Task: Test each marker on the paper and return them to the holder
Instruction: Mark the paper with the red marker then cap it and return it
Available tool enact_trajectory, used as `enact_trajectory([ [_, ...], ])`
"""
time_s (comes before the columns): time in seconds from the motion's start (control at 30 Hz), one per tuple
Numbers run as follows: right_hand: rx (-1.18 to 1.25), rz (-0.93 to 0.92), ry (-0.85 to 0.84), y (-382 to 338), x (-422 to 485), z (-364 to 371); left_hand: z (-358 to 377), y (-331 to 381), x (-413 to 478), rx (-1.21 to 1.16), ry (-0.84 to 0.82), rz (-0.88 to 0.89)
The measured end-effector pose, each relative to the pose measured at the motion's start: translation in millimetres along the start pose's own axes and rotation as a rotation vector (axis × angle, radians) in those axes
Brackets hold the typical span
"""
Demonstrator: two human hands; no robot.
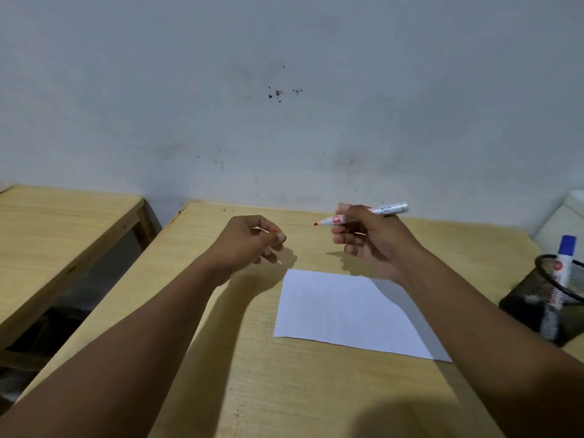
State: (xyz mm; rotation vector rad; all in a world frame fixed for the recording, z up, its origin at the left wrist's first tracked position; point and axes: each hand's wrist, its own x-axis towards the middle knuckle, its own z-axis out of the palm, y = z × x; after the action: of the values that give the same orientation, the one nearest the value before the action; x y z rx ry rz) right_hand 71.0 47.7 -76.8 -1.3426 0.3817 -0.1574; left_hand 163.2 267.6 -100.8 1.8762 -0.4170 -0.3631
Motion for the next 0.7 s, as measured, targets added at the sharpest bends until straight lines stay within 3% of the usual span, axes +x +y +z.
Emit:
enact_trajectory([
  [0.13,0.116,0.024,0.024,-21.9,-10.8,-22.8,19.1,32.4,8.8,-0.222,-0.078,0.005],
  [0.33,0.127,-0.077,0.104,-41.9,-23.9,-50.3,57.6,61.8,18.5,-0.355,-0.196,-0.013],
  [0.7,0.151,-0.151,0.169,-52.0,-43.0,-92.9,123.0,93.7,23.7,-0.409,-0.287,0.016],
])
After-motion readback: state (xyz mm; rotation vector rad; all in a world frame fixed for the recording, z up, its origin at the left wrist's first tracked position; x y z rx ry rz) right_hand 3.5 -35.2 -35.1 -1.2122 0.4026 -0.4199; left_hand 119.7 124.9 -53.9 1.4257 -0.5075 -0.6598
